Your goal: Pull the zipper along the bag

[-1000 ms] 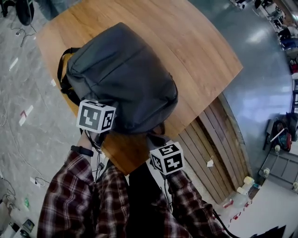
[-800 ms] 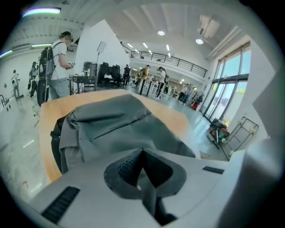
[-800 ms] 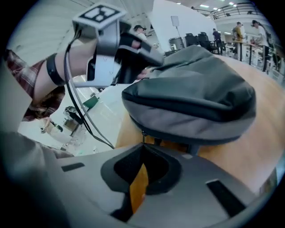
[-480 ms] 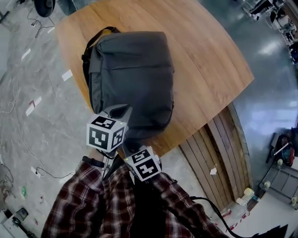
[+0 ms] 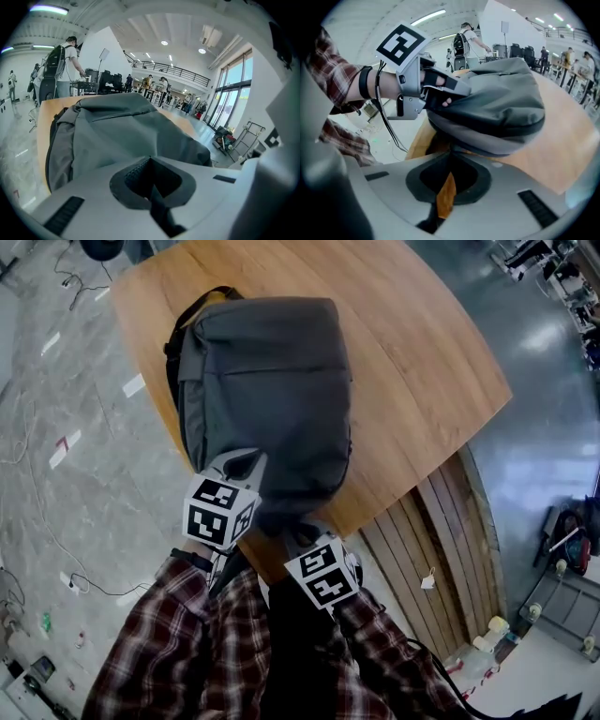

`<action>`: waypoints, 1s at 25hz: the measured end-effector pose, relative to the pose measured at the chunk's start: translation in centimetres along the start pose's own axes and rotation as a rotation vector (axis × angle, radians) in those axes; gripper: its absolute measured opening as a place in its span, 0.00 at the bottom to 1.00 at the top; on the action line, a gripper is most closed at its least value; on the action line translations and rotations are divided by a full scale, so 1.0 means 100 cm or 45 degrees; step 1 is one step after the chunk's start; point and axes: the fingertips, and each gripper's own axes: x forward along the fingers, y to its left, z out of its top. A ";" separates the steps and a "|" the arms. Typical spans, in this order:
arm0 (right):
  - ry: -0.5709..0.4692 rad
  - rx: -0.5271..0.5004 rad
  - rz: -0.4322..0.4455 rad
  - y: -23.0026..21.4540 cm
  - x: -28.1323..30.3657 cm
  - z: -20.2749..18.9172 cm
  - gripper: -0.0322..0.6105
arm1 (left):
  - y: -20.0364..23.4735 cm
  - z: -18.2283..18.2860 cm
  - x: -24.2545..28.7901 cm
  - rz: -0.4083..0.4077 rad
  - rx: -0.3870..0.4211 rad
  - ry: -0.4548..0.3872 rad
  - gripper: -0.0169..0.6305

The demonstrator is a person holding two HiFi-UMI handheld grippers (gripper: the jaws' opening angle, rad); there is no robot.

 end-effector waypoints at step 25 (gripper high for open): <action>-0.019 0.192 -0.105 -0.067 -0.021 -0.023 0.06 | 0.032 0.016 0.009 0.107 0.367 0.081 0.04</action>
